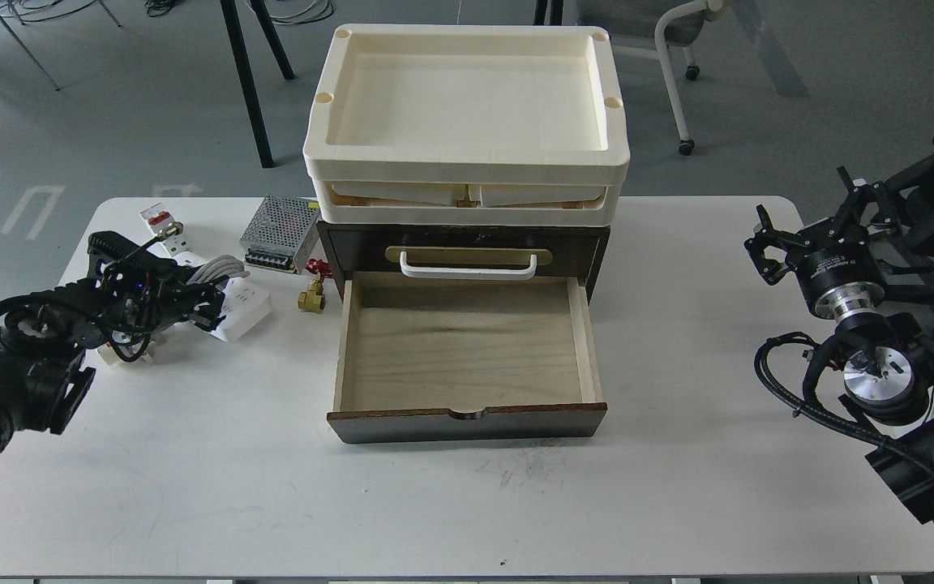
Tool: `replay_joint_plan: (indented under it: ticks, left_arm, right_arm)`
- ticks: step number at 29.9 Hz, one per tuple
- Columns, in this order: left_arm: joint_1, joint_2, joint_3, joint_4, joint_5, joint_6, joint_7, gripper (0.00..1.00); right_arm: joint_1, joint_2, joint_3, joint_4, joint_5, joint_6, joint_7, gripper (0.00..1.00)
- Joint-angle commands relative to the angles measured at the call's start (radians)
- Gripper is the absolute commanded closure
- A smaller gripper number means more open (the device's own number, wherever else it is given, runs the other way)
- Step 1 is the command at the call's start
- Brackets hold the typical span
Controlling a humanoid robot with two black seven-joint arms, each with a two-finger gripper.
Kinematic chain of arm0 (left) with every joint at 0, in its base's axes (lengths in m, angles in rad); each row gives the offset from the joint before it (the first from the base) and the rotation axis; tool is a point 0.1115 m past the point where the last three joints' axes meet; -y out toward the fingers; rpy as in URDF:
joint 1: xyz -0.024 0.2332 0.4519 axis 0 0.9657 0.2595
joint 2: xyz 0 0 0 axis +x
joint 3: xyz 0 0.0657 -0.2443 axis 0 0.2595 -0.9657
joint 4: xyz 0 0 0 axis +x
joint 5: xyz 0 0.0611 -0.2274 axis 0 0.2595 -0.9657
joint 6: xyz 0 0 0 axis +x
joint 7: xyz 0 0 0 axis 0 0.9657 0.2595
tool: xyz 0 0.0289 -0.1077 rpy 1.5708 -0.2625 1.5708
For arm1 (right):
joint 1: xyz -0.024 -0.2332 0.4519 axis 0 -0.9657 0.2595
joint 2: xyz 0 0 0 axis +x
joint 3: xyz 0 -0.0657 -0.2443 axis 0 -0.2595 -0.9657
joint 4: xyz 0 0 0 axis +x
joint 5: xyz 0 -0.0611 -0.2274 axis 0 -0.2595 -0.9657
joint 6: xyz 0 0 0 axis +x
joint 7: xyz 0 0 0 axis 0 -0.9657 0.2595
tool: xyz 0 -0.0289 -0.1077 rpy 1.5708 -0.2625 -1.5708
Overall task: Put charging cable into cabinet
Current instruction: 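Lower the left gripper onto the white charger and close it, then lift the white charger with the left gripper and pull it back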
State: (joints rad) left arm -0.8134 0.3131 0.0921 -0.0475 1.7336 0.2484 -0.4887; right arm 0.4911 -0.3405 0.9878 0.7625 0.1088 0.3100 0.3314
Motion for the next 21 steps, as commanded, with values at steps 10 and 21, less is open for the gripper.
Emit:
replay_joint_plan:
  ticks: [10,21]
  left_arm:
    - [-0.020,0.003,0.001,0.009,-0.075,-0.004,0.000,0.95]
    - [-0.119,0.014,-0.002,0.089,-0.152,-0.014,0.000,1.00]
  right_arm:
    - [0.001,0.000,0.000,0.001,0.000,-0.002,0.000,0.00]
    - [0.001,0.000,0.002,0.000,0.000,-0.002,0.000,0.00]
